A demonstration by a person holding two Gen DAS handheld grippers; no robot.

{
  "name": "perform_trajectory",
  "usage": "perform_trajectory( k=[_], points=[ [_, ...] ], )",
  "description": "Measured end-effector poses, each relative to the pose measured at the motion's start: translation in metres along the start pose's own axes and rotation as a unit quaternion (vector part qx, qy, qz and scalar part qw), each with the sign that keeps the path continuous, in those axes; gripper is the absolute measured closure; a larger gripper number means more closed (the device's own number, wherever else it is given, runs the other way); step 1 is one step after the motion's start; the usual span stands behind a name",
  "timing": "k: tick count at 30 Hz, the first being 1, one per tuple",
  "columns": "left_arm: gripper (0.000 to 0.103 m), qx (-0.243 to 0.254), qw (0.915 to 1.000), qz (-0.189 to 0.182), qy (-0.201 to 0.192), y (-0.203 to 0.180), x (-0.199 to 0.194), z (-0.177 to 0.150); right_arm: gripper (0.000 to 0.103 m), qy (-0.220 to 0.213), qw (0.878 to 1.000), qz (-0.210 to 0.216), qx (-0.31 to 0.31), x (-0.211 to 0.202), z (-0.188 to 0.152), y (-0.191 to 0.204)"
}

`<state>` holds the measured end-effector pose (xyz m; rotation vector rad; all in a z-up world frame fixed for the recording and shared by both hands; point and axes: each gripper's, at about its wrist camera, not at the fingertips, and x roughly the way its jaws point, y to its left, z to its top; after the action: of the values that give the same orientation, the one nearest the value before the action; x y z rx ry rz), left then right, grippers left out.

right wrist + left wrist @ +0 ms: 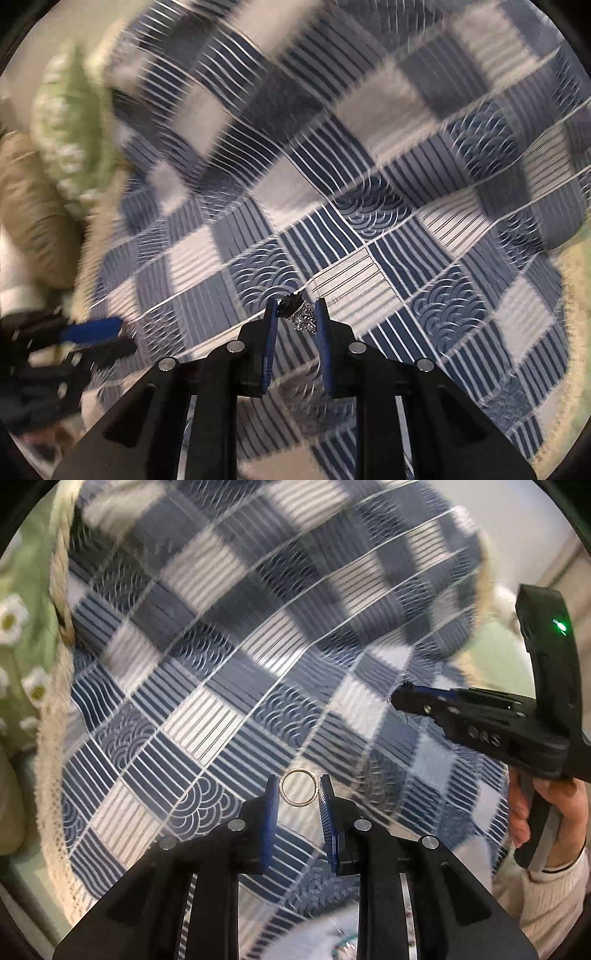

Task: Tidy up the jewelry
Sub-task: 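Carry the ring and earring into the white bin and open both grippers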

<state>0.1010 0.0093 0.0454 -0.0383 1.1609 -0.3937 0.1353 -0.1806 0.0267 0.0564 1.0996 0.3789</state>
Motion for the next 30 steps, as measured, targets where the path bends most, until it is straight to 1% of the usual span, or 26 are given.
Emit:
perform_trajectory(
  k=[2, 3, 5, 6, 8, 12, 14, 15, 18, 19, 21, 23, 24, 26, 30],
  points=[
    [0.083, 0.02, 0.9995, -0.002, -0.024, -0.015, -0.027, -0.007, 0.082, -0.024, 0.999, 0.015, -0.02, -0.042, -0.015, 0.008],
    [0.083, 0.028, 0.999, -0.004, -0.035, -0.02, -0.038, -0.011, 0.082, -0.029, 0.999, 0.022, -0.027, -0.055, -0.019, 0.009],
    [0.083, 0.042, 0.9972, -0.028, -0.055, -0.033, -0.058, -0.019, 0.082, -0.046, 0.997, 0.04, -0.047, -0.091, -0.039, 0.016],
    [0.083, 0.047, 0.9965, -0.036, -0.059, -0.038, -0.065, -0.023, 0.082, -0.055, 0.995, 0.052, -0.062, -0.109, -0.052, 0.02],
    [0.082, 0.065, 0.9951, -0.038, -0.064, -0.051, -0.077, -0.037, 0.082, -0.066, 0.993, 0.062, -0.075, -0.131, -0.069, 0.025],
    [0.082, 0.097, 0.9933, -0.033, -0.053, -0.072, -0.08, -0.07, 0.082, -0.074, 0.989, 0.076, -0.102, -0.156, -0.114, 0.038],
    [0.082, 0.116, 0.9921, -0.027, -0.04, -0.08, -0.073, -0.092, 0.082, -0.062, 0.988, 0.082, -0.116, -0.155, -0.136, 0.043],
    [0.082, 0.124, 0.9915, -0.024, -0.032, -0.083, -0.067, -0.101, 0.082, -0.047, 0.987, 0.086, -0.125, -0.15, -0.147, 0.045],
    [0.082, 0.143, 0.9894, -0.02, 0.009, -0.088, -0.043, -0.134, 0.082, -0.007, 0.986, 0.094, -0.137, -0.132, -0.171, 0.046],
    [0.082, 0.152, 0.9879, -0.011, 0.028, -0.09, -0.029, -0.148, 0.082, 0.006, 0.986, 0.094, -0.141, -0.125, -0.178, 0.046],
    [0.082, 0.159, 0.9859, 0.001, 0.052, -0.091, -0.013, -0.164, 0.082, 0.033, 0.984, 0.094, -0.146, -0.111, -0.19, 0.047],
    [0.082, 0.159, 0.9837, 0.006, 0.084, -0.091, 0.007, -0.183, 0.082, 0.07, 0.981, 0.097, -0.155, -0.092, -0.205, 0.048],
    [0.082, 0.16, 0.9826, 0.008, 0.094, -0.091, 0.013, -0.19, 0.082, 0.08, 0.979, 0.096, -0.159, -0.086, -0.211, 0.049],
    [0.082, 0.181, 0.9771, 0.023, 0.11, -0.095, 0.024, -0.206, 0.082, 0.11, 0.975, 0.094, -0.167, -0.071, -0.224, 0.051],
    [0.082, 0.202, 0.9699, 0.032, 0.132, -0.097, 0.038, -0.22, 0.082, 0.151, 0.967, 0.093, -0.182, -0.053, -0.245, 0.058]
  ],
)
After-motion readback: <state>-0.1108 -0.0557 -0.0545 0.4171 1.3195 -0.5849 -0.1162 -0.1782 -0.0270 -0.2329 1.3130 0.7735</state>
